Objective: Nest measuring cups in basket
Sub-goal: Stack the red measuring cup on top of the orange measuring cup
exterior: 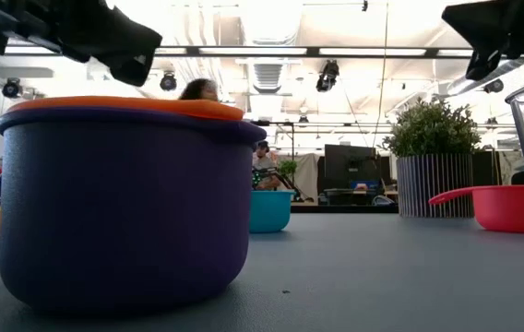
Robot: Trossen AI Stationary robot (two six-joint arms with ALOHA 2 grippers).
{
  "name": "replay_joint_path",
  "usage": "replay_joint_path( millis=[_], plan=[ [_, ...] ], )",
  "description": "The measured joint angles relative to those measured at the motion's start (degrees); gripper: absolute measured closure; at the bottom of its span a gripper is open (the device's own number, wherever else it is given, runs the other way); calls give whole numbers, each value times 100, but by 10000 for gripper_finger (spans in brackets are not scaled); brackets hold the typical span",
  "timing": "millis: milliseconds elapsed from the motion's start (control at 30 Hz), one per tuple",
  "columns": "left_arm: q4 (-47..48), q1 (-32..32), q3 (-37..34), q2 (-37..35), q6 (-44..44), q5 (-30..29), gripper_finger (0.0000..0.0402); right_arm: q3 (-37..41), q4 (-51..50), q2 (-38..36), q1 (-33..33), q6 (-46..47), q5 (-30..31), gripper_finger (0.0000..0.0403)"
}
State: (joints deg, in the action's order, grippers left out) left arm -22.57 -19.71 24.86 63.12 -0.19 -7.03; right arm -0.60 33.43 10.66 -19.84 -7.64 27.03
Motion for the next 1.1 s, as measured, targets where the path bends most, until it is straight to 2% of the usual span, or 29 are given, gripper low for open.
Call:
replay_joint_path(
  millis=[167, 233, 367, 467, 567, 700, 867, 967, 1100],
  plan=[
    [1219, 5, 632, 336, -164, 57, 372, -10, 50, 38, 0, 775, 2, 390],
    [1417, 5, 852, 501, -136, 59, 354, -172, -338, 124, 0, 1022, 6, 390],
    [1285, -53, 1312, 763, -101, 61, 323, -1055, -2012, 553, -1, 1807, 188, 390],
    [1253, -166, 1603, 875, 276, 61, 315, -1762, -3374, 1190, -1, 2280, 625, 390],
    [1294, -202, 1700, 908, 457, 78, 313, -2463, -4276, 1921, 0, 2697, 741, 390],
    [1261, -228, 1526, 820, 419, 57, 313, -3435, -5927, 2923, -2, 3431, 733, 390],
    [878, -283, 1052, 587, 197, 59, 314, -4323, -7852, 4053, -21, 4864, 746, 390],
    [843, -290, 791, 340, 130, 47, 316, -4544, -8538, 4628, -133, 5355, 558, 390],
    [804, -301, 457, -142, -10, -86, 318, -4682, -8806, 5161, -276, 5833, 117, 390]
  ],
)
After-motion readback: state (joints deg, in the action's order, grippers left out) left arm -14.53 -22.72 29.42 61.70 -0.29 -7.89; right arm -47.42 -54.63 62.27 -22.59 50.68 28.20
